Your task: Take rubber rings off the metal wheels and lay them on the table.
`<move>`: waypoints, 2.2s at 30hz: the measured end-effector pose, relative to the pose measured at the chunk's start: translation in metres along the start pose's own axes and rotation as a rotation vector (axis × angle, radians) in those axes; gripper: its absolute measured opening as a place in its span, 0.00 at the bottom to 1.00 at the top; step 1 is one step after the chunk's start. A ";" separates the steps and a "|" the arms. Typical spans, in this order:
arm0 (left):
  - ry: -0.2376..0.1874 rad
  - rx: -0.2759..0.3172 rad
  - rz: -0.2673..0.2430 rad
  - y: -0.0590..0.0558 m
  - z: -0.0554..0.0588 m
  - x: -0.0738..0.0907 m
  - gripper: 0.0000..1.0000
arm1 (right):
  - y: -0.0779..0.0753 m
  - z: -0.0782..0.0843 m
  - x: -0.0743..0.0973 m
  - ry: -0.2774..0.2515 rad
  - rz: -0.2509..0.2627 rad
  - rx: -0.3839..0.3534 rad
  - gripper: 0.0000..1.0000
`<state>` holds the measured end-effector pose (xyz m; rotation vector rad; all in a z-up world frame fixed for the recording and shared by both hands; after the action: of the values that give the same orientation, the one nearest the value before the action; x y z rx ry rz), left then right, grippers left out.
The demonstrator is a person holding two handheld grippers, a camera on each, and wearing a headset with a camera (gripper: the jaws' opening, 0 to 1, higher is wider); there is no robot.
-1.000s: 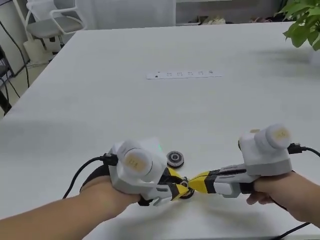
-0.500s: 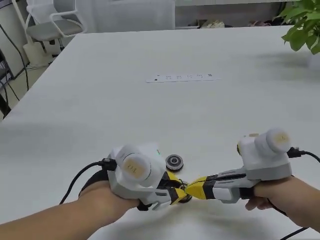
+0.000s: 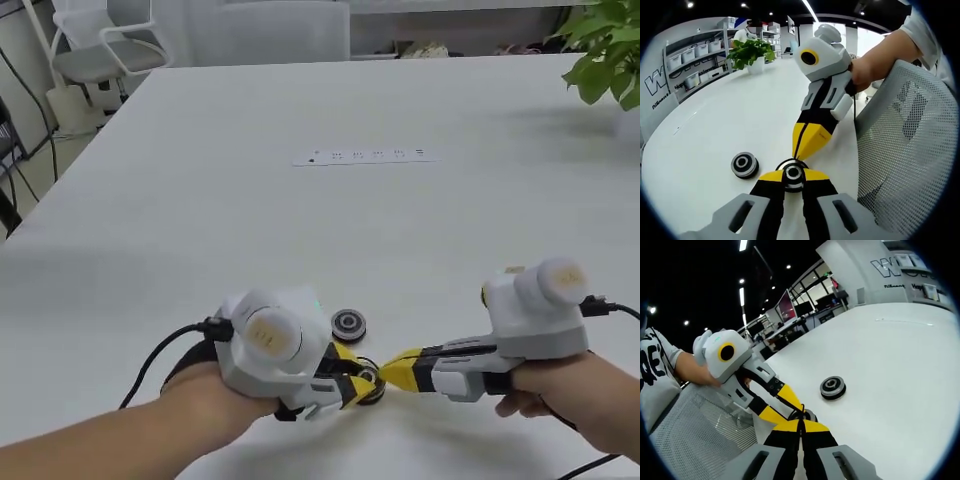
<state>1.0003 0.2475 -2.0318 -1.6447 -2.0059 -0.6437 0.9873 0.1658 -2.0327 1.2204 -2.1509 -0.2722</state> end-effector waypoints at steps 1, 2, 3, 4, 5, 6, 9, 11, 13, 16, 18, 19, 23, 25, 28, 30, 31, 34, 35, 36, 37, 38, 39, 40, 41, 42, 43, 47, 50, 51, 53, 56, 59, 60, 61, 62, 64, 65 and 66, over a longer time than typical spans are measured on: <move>0.000 -0.003 0.001 0.000 0.000 0.000 0.08 | -0.001 0.000 0.000 -0.001 0.001 -0.001 0.00; -0.001 -0.003 0.002 0.000 0.000 0.000 0.08 | -0.001 0.000 0.001 -0.004 0.002 -0.004 0.00; 0.001 -0.017 0.006 0.000 -0.001 -0.001 0.08 | -0.001 0.000 0.001 -0.003 0.003 -0.004 0.00; 0.004 -0.031 0.007 0.000 -0.001 -0.001 0.08 | -0.001 0.000 0.001 -0.003 0.004 -0.002 0.00; 0.008 -0.041 0.007 -0.001 -0.002 0.000 0.08 | -0.001 0.000 0.001 -0.003 0.004 -0.001 0.00; 0.011 -0.047 0.005 -0.001 -0.002 0.000 0.08 | -0.001 0.000 0.001 -0.004 0.003 -0.003 0.00; 0.012 -0.057 0.016 -0.002 -0.005 0.001 0.10 | -0.002 0.000 0.001 -0.005 0.004 -0.003 0.00; 0.003 -0.055 0.019 -0.002 -0.007 0.003 0.12 | -0.002 -0.001 0.002 -0.010 0.004 -0.003 0.00; -0.006 -0.050 0.021 -0.002 -0.010 0.005 0.14 | -0.003 -0.003 0.003 -0.019 0.005 -0.008 0.00; -0.014 -0.049 0.028 -0.002 -0.013 0.009 0.14 | -0.003 -0.004 0.004 -0.028 0.007 -0.012 0.00; -0.019 -0.043 0.036 -0.003 -0.015 0.012 0.16 | -0.003 -0.004 0.004 -0.032 0.005 -0.014 0.00; -0.022 -0.041 0.037 -0.003 -0.016 0.013 0.17 | -0.003 -0.004 0.004 -0.033 0.004 -0.014 0.00; -0.039 -0.024 0.044 -0.006 -0.020 0.020 0.23 | -0.002 -0.005 0.005 -0.040 -0.002 -0.017 0.00; -0.051 -0.017 0.045 -0.006 -0.023 0.023 0.24 | -0.001 -0.006 0.005 -0.045 -0.003 -0.019 0.00; -0.077 0.013 0.044 -0.005 -0.026 0.030 0.26 | 0.000 -0.009 0.007 -0.057 -0.005 -0.023 0.00; -0.086 0.030 0.040 -0.004 -0.028 0.035 0.29 | 0.000 -0.011 0.008 -0.064 -0.007 -0.024 0.00; -0.086 0.037 0.035 -0.003 -0.029 0.038 0.31 | 0.001 -0.012 0.008 -0.066 -0.007 -0.024 0.00; -0.109 0.056 0.019 -0.001 -0.033 0.048 0.36 | 0.002 -0.013 0.009 -0.070 -0.008 -0.023 0.00; -0.113 0.068 0.018 -0.001 -0.033 0.050 0.37 | 0.003 -0.014 0.009 -0.071 -0.008 -0.023 0.00; -0.119 0.076 0.015 0.000 -0.034 0.054 0.38 | 0.003 -0.015 0.010 -0.073 -0.009 -0.023 0.00; -0.122 0.078 0.015 0.000 -0.034 0.056 0.39 | 0.004 -0.016 0.010 -0.075 -0.011 -0.023 0.00; -0.126 0.079 0.013 0.000 -0.034 0.060 0.40 | 0.004 -0.016 0.010 -0.075 -0.012 -0.023 0.00; -0.127 0.080 0.011 0.000 -0.034 0.062 0.42 | 0.004 -0.018 0.009 -0.074 -0.013 -0.021 0.00; -0.127 0.085 0.007 0.001 -0.034 0.064 0.45 | 0.005 -0.018 0.009 -0.073 -0.014 -0.020 0.00; -0.131 0.091 0.002 0.002 -0.034 0.069 0.47 | 0.005 -0.019 0.009 -0.073 -0.015 -0.019 0.00; -0.134 0.096 -0.002 0.003 -0.033 0.071 0.50 | 0.005 -0.020 0.008 -0.073 -0.018 -0.017 0.00; -0.133 0.111 -0.006 0.004 -0.032 0.076 0.52 | 0.005 -0.020 0.008 -0.072 -0.020 -0.017 0.00; -0.143 0.130 -0.032 0.011 -0.029 0.091 0.57 | 0.008 -0.025 0.006 -0.070 -0.022 -0.003 0.00; -0.150 0.147 -0.044 0.013 -0.026 0.100 0.58 | 0.009 -0.028 0.005 -0.068 -0.026 0.001 0.00; -0.151 0.150 -0.048 0.014 -0.025 0.103 0.59 | 0.010 -0.029 0.004 -0.068 -0.027 0.002 0.00; -0.157 0.158 -0.056 0.013 -0.024 0.108 0.60 | 0.012 -0.032 0.002 -0.066 -0.033 0.005 0.00; -0.165 0.161 -0.077 0.015 -0.021 0.116 0.61 | 0.013 -0.036 -0.002 -0.062 -0.040 0.008 0.00; -0.165 0.149 -0.087 0.014 -0.018 0.122 0.65 | 0.017 -0.040 -0.008 -0.053 -0.050 0.018 0.00; -0.169 0.152 -0.090 0.015 -0.017 0.124 0.67 | 0.018 -0.041 -0.009 -0.052 -0.052 0.022 0.00; -0.173 0.160 -0.093 0.015 -0.016 0.127 0.68 | 0.019 -0.042 -0.012 -0.052 -0.055 0.027 0.00; -0.174 0.165 -0.095 0.015 -0.014 0.129 0.69 | 0.019 -0.043 -0.013 -0.050 -0.056 0.027 0.00; -0.175 0.170 -0.102 0.015 -0.012 0.133 0.69 | 0.019 -0.044 -0.016 -0.044 -0.059 0.031 0.00; -0.176 0.174 -0.107 0.016 -0.010 0.136 0.69 | 0.020 -0.043 -0.019 -0.038 -0.060 0.033 0.00; -0.178 0.177 -0.110 0.016 -0.009 0.138 0.70 | 0.020 -0.043 -0.020 -0.033 -0.061 0.035 0.00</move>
<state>0.9924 0.3501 -1.9384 -1.5413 -2.2223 -0.3550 1.0076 0.1987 -1.9986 1.3114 -2.1574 -0.2833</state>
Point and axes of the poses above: the centre of the closed fingertips' face, and the gripper's own axes: x roughly backward along the fingers, y roughly to its left, z roughly out of its underside, the point moved 5 cm from there along x, roughly backward along the fingers, and after that the axes turned 1 degree about -z, right-handed, at the moved point
